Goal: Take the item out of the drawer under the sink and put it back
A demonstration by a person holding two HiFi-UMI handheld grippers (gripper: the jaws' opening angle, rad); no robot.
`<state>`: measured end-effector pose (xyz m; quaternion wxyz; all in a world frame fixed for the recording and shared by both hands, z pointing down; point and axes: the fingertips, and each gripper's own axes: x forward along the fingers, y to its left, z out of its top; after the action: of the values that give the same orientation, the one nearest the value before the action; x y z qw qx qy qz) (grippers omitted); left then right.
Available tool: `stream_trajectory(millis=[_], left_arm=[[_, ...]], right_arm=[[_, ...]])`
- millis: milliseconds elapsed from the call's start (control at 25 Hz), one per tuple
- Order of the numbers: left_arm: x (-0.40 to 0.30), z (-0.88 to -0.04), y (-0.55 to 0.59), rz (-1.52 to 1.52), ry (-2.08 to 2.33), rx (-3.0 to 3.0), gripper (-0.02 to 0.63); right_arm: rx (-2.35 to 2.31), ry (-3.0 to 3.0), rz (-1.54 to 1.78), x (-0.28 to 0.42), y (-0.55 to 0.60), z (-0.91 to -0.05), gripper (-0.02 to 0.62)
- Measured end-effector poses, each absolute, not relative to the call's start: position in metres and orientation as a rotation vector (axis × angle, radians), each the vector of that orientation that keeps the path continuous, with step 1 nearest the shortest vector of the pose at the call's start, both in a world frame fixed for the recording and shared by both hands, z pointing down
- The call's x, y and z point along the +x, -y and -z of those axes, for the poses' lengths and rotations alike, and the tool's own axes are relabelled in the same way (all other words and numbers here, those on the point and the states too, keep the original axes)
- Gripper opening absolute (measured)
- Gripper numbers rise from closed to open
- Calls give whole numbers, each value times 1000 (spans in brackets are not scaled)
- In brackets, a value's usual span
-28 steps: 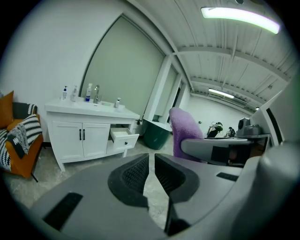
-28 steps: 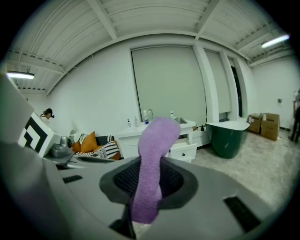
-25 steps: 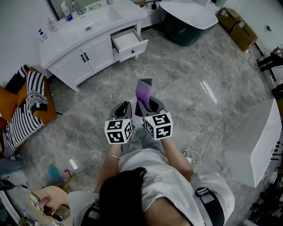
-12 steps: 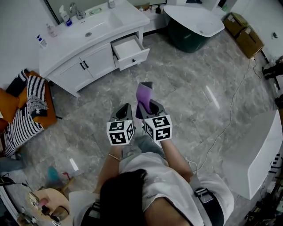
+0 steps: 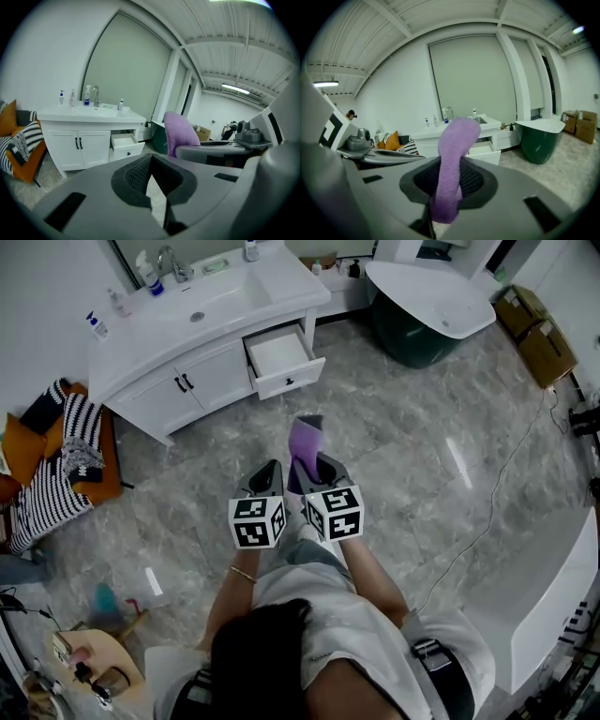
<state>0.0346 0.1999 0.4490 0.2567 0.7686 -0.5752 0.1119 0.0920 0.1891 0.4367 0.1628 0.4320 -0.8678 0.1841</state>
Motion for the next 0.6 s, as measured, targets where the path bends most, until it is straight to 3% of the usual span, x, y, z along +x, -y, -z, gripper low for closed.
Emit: stream_trajectory(millis=[600], left_arm=[[58, -451, -166, -274, 1631, 2038, 5]], right_arm=[[1121, 2497, -514, 114, -156, -447, 97]])
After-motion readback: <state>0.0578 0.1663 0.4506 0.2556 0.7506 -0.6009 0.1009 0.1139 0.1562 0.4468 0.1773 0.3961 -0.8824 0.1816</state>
